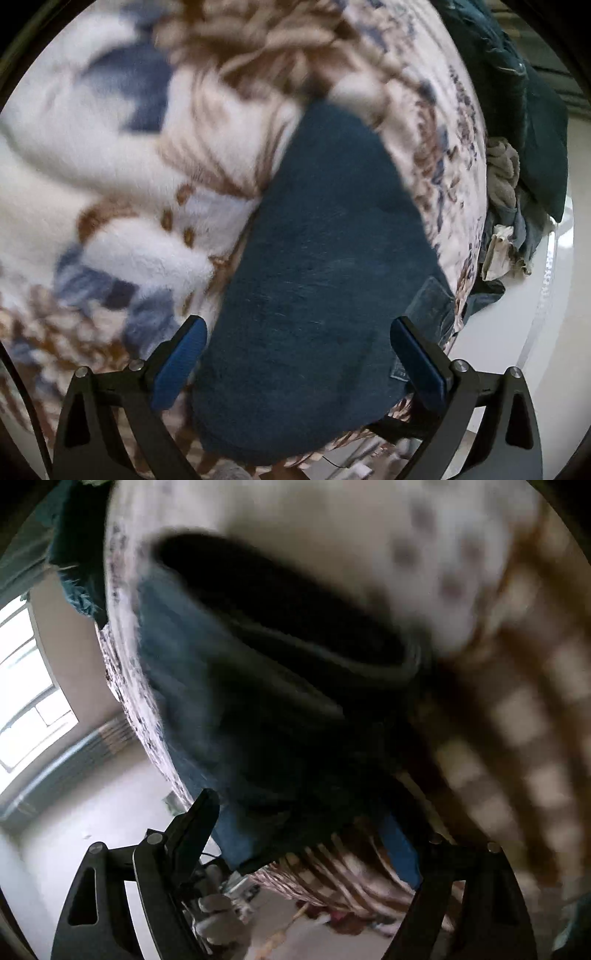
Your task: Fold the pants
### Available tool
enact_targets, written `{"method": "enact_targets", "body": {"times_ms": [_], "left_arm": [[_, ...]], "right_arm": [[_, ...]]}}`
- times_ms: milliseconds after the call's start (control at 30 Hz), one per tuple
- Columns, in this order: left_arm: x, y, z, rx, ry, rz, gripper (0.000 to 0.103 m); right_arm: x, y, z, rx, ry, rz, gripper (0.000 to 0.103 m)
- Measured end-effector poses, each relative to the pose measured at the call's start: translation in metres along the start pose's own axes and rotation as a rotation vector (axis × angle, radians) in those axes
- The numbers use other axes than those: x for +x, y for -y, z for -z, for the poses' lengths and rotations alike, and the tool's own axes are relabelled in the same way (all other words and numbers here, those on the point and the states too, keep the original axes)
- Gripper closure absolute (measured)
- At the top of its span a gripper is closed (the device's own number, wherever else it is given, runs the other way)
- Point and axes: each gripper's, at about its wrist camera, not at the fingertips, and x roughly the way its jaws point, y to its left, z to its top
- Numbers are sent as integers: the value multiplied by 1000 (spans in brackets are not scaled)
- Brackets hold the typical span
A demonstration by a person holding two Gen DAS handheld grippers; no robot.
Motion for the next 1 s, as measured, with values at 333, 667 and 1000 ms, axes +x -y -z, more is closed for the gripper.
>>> {"method": "enact_targets", "body": {"times_ms": [333,667,1000], "left_arm": [[11,5,-4,45,-69,56,0],[16,9,-3,70,-110,59,0],[17,8,-7,88,-148,75,0]], "right_arm": [[21,-18,10,-33,28,-188,3],[52,7,61,-31,-47,-109,4],[40,-34,67,-92,171,-205,7]]}}
